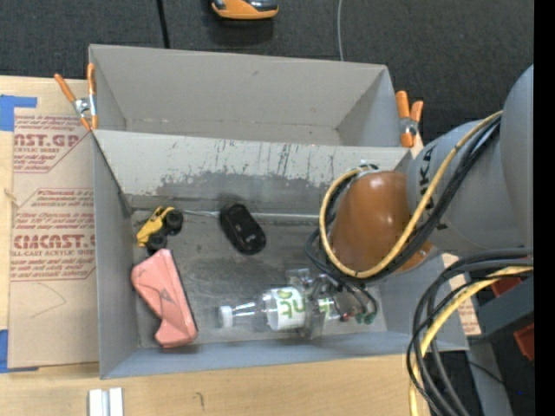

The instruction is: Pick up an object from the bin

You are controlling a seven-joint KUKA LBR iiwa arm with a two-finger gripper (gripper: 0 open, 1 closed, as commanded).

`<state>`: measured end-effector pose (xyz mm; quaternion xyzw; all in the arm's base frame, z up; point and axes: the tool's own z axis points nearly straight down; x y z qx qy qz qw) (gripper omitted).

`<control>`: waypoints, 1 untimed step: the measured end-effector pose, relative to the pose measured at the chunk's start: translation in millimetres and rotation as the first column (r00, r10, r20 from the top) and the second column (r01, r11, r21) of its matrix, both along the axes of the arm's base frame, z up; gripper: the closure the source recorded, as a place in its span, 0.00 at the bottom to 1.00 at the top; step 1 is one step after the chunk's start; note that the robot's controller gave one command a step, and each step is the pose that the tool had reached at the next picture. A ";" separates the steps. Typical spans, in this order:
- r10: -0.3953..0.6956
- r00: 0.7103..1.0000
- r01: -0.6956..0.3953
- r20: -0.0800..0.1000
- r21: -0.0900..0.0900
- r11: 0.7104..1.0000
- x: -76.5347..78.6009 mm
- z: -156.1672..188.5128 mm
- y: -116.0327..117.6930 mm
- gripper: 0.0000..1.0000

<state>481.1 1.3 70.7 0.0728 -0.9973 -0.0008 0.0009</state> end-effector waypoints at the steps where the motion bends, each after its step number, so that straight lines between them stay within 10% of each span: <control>1: 0.000 1.000 0.000 -0.002 0.000 1.000 -0.6 7.6 0.2 1.00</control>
Offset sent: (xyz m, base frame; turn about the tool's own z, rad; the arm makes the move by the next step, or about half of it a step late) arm 0.0001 -0.0001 0.0098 0.0000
